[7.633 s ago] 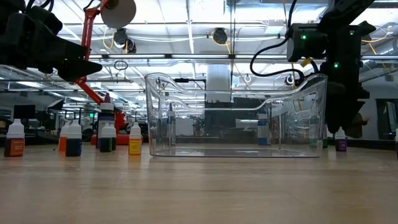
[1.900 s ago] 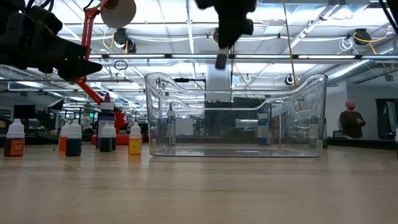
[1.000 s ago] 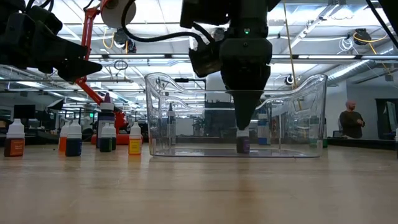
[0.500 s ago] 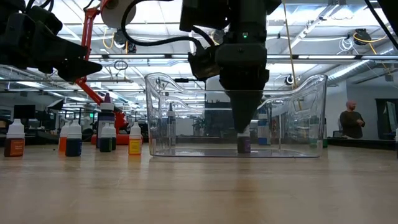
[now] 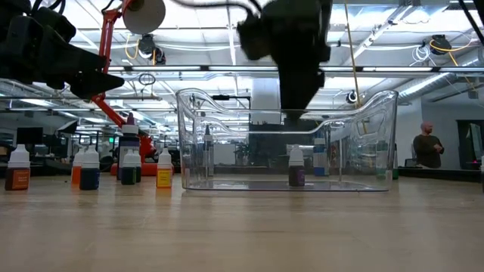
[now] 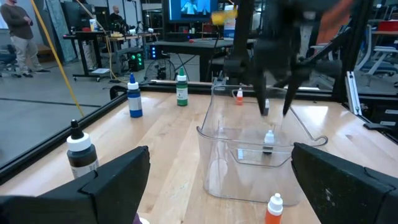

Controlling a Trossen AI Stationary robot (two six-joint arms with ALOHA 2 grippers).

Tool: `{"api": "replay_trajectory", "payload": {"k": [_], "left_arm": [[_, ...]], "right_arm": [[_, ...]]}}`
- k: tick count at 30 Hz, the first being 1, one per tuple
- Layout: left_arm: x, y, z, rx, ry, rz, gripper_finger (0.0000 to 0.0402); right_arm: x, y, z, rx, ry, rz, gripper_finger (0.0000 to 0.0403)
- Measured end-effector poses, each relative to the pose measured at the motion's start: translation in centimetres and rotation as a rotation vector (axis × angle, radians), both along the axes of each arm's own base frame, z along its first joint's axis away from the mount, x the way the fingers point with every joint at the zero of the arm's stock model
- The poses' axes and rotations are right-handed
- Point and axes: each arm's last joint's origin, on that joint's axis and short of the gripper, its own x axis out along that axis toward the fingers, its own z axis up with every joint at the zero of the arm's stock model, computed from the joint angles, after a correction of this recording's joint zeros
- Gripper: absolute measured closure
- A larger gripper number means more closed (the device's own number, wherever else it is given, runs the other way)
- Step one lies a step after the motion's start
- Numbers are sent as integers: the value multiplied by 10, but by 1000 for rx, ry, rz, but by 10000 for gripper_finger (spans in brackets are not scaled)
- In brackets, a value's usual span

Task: Pick & Place food coloring
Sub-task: Put the small orange food coloring bottle into the transparent bin

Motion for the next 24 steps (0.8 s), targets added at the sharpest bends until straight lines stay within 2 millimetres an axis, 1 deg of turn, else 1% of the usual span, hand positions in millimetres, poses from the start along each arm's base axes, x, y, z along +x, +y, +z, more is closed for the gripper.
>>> {"api": "replay_trajectory", "payload": {"k": [2,4,6,8,11,14,16,20,24], "left_arm": [[0,0,0,0,0,0,14],[0,0,0,0,0,0,14],[0,0,0,0,0,0,14],[0,0,0,0,0,0,14],[0,0,0,0,-1,0,14],[0,0,0,0,0,0,14],[0,0,0,0,0,0,14],[0,0,0,0,0,0,14],[0,0,0,0,0,0,14]], "right_arm": [[-13,0,16,9,12,-43,243],[-31,2,32,11,64,-101,243],[-54,7,45,0,159,-173,243],[-79,16,57,-55,247,-240,243],[-116,28,64,-163,298,-343,243],[-148,34,62,-190,282,-467,243],[-168,34,56,-186,266,-549,243],[-205,24,35,-203,273,-669,243],[-230,12,12,-171,243,-726,243]]}}
